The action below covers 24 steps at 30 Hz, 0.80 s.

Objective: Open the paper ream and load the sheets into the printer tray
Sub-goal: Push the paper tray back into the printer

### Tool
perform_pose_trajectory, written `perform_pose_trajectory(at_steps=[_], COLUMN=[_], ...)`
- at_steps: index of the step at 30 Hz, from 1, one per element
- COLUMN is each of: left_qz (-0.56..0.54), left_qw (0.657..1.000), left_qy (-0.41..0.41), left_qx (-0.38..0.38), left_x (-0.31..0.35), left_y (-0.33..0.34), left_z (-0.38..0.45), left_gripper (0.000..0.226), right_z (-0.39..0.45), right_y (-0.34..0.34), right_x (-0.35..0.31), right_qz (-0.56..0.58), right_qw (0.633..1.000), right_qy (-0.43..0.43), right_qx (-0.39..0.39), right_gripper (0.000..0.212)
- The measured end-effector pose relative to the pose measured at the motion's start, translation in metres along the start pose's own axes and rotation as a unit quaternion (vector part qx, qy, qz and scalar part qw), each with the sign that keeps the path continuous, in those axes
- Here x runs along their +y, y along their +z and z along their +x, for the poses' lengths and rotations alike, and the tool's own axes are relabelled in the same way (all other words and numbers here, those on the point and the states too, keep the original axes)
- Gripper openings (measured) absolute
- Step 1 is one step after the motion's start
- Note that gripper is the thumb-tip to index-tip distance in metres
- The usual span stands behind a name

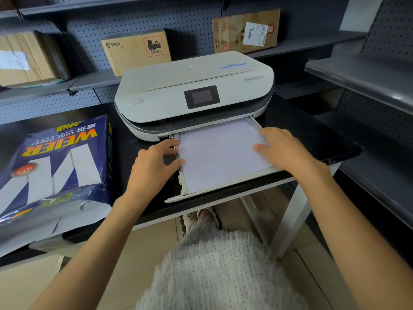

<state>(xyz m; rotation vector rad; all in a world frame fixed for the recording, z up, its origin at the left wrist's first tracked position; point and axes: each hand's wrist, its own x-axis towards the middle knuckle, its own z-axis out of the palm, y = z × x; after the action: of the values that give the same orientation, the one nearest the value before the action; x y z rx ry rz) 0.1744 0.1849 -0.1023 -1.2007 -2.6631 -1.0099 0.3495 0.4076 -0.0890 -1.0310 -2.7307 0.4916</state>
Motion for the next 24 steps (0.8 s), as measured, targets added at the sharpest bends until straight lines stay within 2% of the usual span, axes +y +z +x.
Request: perform_pose_trajectory(at_steps=[2,6,16,24], left_qz=[0.009,0.005,-0.015,-0.013], left_qw=[1.0,1.0,1.0,1.0], left_qy=[-0.012,-0.024,-0.01,0.001], left_qx=[0.003,0.005,0.011,0.015], left_x=[0.002,0.002,-0.001,-0.002], left_y=[-0.001,-0.001,0.004,0.006], left_z=[-0.002,-0.004,-0.003,0.0], left_gripper=[0.05,0.052,0.04,0.034], right_z=[0.0,0.0,0.007,0.009], right_y=[-0.001,-0.001,0.001,0.005], right_x=[-0.001,0.003,0.005,0.0], right_qz=[0.009,0.012,0.088,0.093], right_qw=[1.0,1.0,0.995,0.994], right_qy=[0.004,0.006,0.028,0.034], right_qx=[-0.001,0.024,0.039,0.05], right_gripper=[0.046,0.038,0.044,0.044])
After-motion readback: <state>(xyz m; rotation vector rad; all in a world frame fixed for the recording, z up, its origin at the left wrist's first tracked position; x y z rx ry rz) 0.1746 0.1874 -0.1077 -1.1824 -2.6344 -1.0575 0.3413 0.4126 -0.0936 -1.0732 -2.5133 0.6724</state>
